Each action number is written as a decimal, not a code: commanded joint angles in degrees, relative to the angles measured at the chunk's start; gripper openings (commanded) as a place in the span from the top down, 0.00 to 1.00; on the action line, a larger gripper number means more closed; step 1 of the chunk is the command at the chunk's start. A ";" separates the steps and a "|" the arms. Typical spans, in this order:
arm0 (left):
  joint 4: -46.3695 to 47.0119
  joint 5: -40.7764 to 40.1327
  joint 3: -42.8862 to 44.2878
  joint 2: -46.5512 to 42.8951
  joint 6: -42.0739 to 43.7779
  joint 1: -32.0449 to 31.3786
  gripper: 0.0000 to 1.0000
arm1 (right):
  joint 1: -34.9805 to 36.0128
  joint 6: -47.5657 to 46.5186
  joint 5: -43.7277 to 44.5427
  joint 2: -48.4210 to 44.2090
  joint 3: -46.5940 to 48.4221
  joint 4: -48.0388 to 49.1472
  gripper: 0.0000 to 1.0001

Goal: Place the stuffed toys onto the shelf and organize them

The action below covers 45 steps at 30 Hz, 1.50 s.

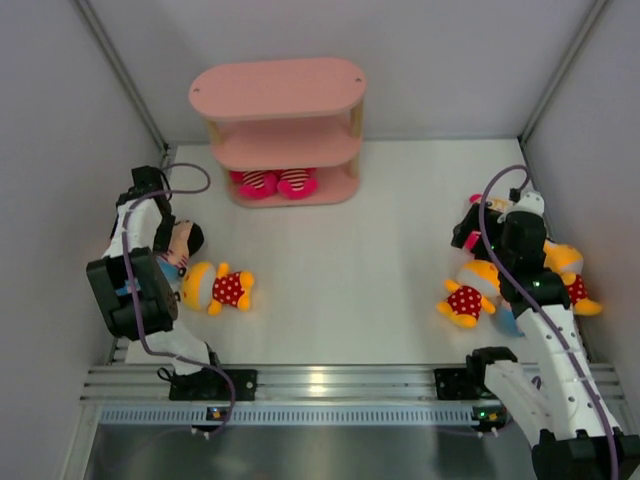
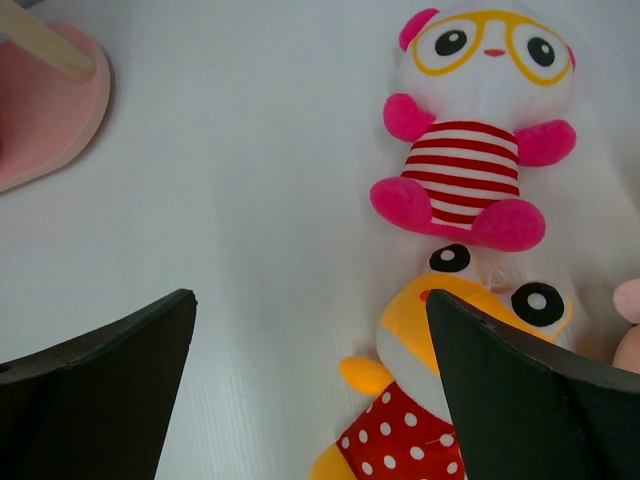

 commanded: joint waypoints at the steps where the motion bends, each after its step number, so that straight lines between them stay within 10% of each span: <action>1: 1.58 -0.73 3.18 6.82 -1.06 3.58 0.18 | 0.45 -0.54 0.06 -1.49 3.80 0.63 0.01; 12: 1.67 10.25 1.78 17.03 0.00 13.17 0.19 | 0.45 0.51 0.33 -1.85 2.83 3.79 0.01; 15: 1.67 11.31 1.25 19.75 -0.61 14.22 0.45 | 0.45 0.69 -0.55 -1.15 3.19 3.88 0.00; 18: 1.76 12.45 1.42 19.42 -1.84 15.01 1.00 | 0.45 0.60 -0.64 -1.23 3.54 3.44 0.01; 32: -9.66 41.14 12.75 -7.02 -6.24 12.22 1.00 | 4.31 -4.48 -18.48 -3.61 2.48 19.07 0.14; 39: -12.31 67.34 14.43 -17.93 -11.33 5.10 1.00 | 34.57 -18.98 -9.34 9.73 8.37 31.73 0.15; 45: -12.39 73.45 12.94 -20.93 -15.82 -2.91 1.00 | 50.28 -27.78 -14.42 26.00 14.17 47.45 0.07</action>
